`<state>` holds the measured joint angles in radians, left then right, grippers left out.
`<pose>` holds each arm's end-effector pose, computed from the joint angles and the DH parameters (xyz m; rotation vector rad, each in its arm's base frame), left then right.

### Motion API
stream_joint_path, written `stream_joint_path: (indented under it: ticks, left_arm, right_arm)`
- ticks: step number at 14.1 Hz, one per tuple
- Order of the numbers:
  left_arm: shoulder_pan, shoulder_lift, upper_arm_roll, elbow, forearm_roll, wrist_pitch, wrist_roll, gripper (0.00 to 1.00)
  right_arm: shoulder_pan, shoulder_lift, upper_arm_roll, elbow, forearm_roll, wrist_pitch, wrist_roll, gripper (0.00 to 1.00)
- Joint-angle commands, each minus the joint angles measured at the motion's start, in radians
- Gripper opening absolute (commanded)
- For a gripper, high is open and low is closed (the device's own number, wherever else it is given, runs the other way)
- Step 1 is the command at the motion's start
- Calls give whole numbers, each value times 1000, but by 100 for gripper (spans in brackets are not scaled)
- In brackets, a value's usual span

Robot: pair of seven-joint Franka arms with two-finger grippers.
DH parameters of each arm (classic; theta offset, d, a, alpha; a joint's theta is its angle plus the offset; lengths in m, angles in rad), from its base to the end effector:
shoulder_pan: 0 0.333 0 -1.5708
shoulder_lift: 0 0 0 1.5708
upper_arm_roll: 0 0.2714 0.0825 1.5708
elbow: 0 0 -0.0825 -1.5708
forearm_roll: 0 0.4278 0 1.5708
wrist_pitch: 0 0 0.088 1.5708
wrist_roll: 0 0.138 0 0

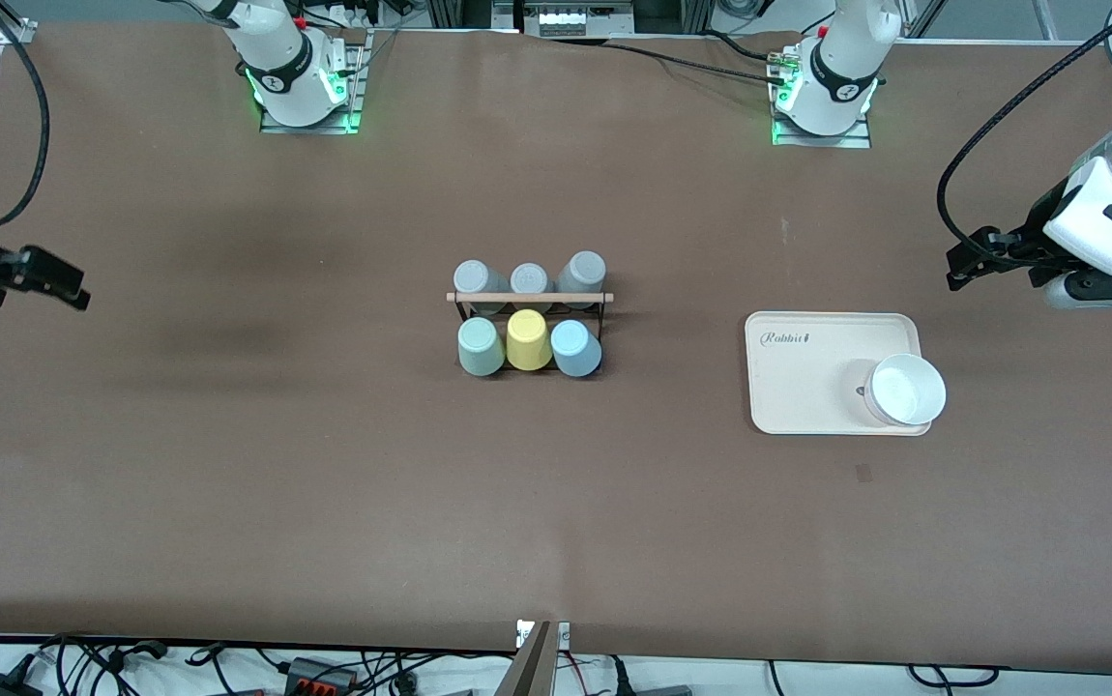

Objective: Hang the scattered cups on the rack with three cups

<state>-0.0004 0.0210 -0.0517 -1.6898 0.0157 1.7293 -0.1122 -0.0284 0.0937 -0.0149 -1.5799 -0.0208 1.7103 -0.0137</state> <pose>0.6131 -0.0299 0.4883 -3.1273 -0.0904 -0.0307 0.6338 -0.0298 0.4990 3.1177 -0.0421 0.0562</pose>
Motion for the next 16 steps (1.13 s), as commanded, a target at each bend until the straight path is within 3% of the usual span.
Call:
stream_joint_path:
  ticks: [1,16]
  left_arm:
    - [8,-13,-3,-7,-10,-4,22,100]
    - [10,-13,-3,-7,-10,-4,23,100]
  right_arm:
    - [-4,-69,6,-55,-8,-27,-23,100]
    - [-5,-69,6,-48,-1,-46,-25,100]
